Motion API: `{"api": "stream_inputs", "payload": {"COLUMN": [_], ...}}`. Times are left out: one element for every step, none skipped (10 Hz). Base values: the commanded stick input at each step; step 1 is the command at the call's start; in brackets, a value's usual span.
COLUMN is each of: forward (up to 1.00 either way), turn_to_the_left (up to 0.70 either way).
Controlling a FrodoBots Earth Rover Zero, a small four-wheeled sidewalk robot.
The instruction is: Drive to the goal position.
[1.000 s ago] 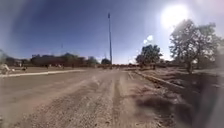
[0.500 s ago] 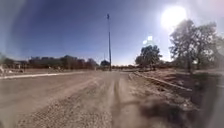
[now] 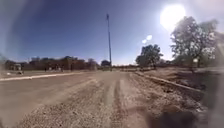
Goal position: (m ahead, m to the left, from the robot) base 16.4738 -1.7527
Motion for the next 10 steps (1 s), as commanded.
{"api": "stream_inputs", "payload": {"forward": [0.70, 0.70, 0.70, 0.70, 0.70, 0.70, 0.70, 0.70, 0.70, 0.70], "turn_to_the_left": [0.00, 0.00, 0.00, 0.00, 0.00, 0.00, 0.00, 0.00, 0.00, 0.00]}}
